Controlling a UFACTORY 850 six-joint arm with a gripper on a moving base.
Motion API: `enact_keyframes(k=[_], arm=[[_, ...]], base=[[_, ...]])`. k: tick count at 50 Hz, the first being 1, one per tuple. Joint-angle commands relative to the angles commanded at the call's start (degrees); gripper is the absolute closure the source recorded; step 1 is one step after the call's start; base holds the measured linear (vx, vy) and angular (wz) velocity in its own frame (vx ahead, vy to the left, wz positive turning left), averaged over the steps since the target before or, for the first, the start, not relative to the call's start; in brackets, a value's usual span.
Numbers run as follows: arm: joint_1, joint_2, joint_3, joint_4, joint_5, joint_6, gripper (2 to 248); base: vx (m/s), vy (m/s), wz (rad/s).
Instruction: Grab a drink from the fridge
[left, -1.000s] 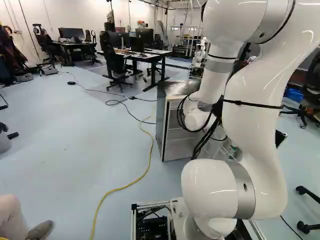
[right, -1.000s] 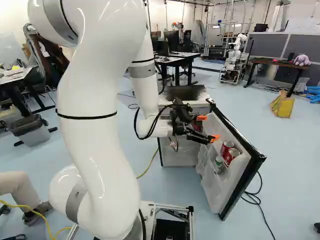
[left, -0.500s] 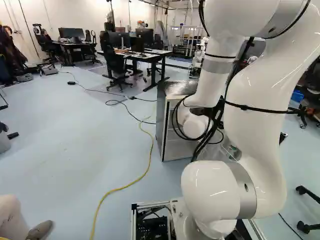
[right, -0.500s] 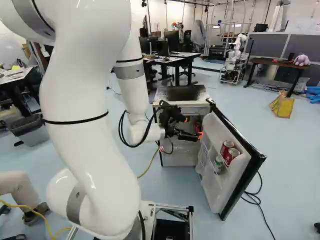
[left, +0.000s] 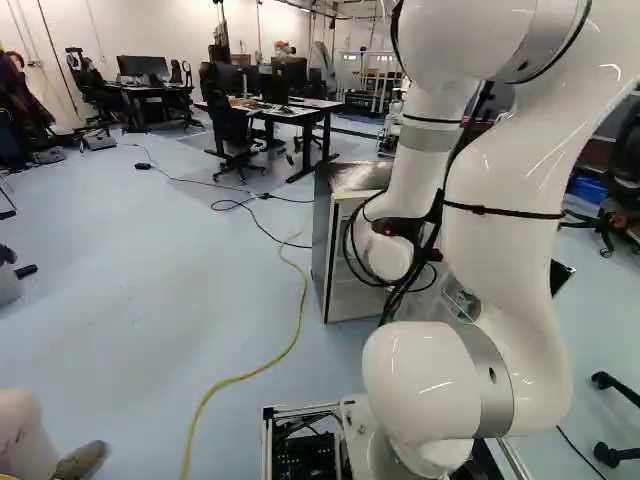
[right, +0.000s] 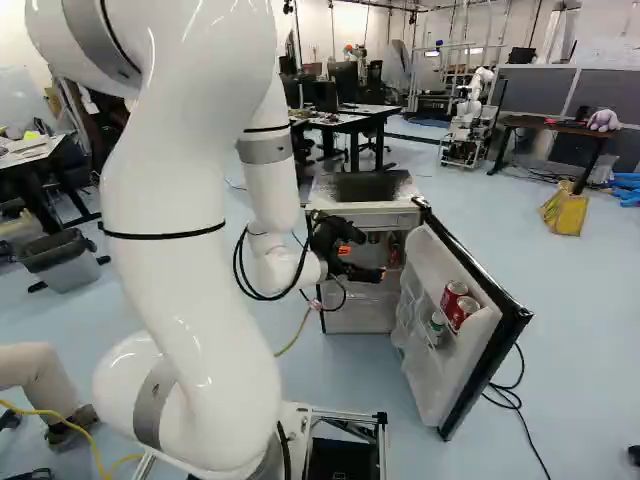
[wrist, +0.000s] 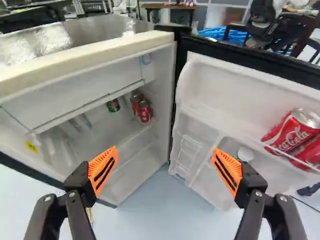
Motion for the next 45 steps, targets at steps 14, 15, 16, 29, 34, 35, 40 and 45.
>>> enact_keyframes(k=[14, 15, 16, 29, 34, 35, 40, 45], arm=[[0.0, -3.2, -1.2, -6.1, -2.8, 0.0, 3], [0.0, -3.5, -1.3, -6.6, -2.9, 0.0, 3], [0.0, -3.7, -1.4, -6.9, -3.0, 0.0, 3], [0.0, -6.7, -2.8, -9.7, -3.4, 0.0, 3], [-0.1, -7.9, -3.4, -9.8, -3.4, 0.0, 3], [-0.1, -8.2, -3.5, -9.8, -3.4, 0.0, 3], [-0.2, -9.4, -4.2, -9.9, -3.4, 0.0, 3], [-0.3, -10.7, -4.9, -10.4, -3.4, 0.0, 3]], base=[[0.000, 0.000, 0.000], [0.000, 0.000, 0.000], [0.000, 0.000, 0.000], [0.000, 0.000, 0.000], [0.000, 0.000, 0.000], [0.000, 0.000, 0.000], [0.000, 0.000, 0.000], [0.000, 0.000, 0.000]])
